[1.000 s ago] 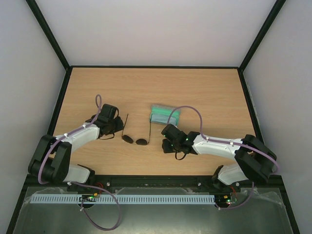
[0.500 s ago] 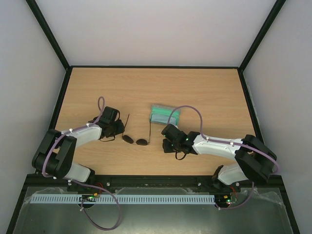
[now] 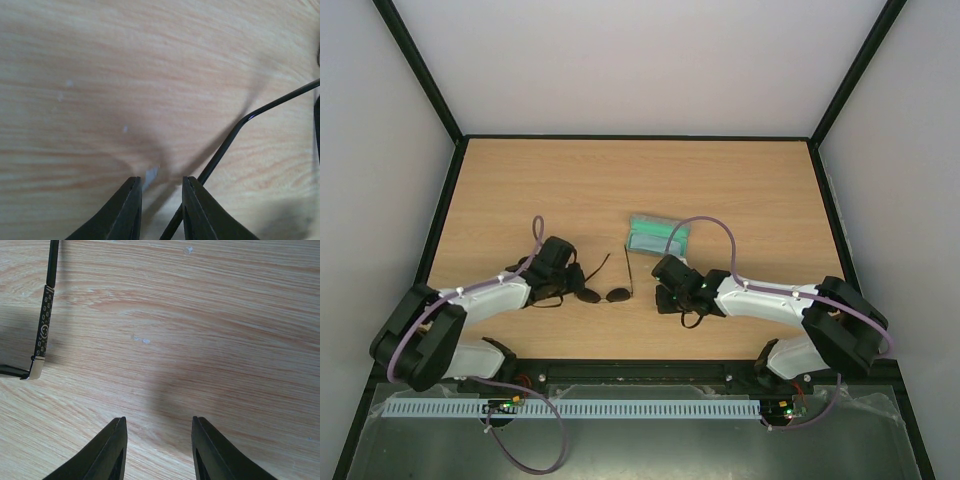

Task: Organize the sunglasses
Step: Fold the sunglasses at the center of the board.

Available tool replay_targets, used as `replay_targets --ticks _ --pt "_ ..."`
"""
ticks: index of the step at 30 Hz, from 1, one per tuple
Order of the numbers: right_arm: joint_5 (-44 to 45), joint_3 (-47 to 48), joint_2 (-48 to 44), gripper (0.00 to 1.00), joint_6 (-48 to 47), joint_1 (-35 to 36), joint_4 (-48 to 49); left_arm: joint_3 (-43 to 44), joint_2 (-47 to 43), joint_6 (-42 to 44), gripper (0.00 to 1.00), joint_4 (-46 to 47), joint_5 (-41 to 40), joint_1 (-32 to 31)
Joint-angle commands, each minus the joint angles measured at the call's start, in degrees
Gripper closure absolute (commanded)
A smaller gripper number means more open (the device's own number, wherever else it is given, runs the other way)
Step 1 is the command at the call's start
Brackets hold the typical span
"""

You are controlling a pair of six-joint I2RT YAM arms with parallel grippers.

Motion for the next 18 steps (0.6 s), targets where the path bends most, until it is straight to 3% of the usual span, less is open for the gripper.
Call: replay_targets --ticks 1,18 --pt "2.17 -0.28 -1.49 0.63 -0.62 -0.82 -1.75 -1.79 -3.44 -2.89 0.75 -3.43 -0.88 -2.69" --pt "1.70 -0.75 -1.15 0.62 -0.61 -1.05 -1.08 -0.42 -6.66 -10.29 0.75 -4.38 -1.66 -15.99"
